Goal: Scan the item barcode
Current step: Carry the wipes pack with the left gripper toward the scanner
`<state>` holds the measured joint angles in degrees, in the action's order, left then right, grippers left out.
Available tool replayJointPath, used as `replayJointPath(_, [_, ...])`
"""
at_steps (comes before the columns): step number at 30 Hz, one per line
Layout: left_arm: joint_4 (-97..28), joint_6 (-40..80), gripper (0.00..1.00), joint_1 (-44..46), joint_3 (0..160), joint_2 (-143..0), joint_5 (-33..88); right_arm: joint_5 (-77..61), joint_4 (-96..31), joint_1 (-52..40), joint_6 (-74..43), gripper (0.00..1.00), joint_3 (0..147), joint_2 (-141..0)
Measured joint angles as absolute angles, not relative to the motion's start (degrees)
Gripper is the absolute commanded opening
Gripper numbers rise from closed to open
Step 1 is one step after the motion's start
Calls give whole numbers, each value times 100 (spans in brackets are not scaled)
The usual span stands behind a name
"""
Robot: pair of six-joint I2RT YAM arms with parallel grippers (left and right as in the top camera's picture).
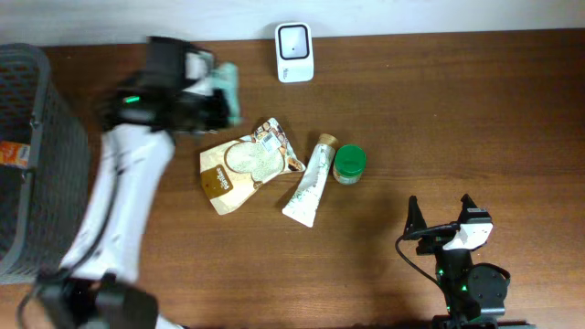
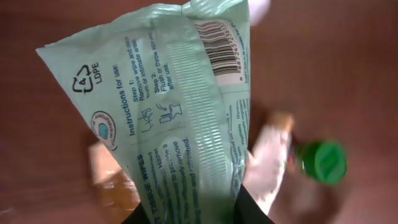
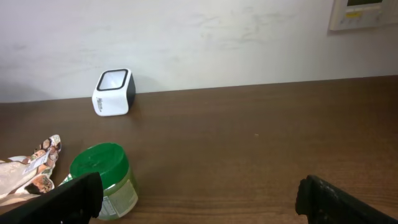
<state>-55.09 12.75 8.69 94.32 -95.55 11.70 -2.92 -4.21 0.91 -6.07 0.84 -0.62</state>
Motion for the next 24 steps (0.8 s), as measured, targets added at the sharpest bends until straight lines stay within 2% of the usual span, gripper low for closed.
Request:
replayJointPath(2, [-5502,1146,20,1446,9432,-10084,1092,-292,-421,91,-609,98,84,-62])
replayJointPath(8, [-5035,1046,20,2283,9432,-11037,1048,-294,-423,91,-604,98,84,-62])
replayJointPath(15, [-4283,1024,21,2711,9430,-11550,1046,-292,-423,91,-604,98,84,-62])
replayJointPath(21, [-4268,1024,32,2709,9432,-11883,1026,-292,-421,91,-607,99,84,-62])
replayJointPath(24, [-4261,1013,45,2709,9430,-12005,1039,-292,-421,91,-609,98,84,-62])
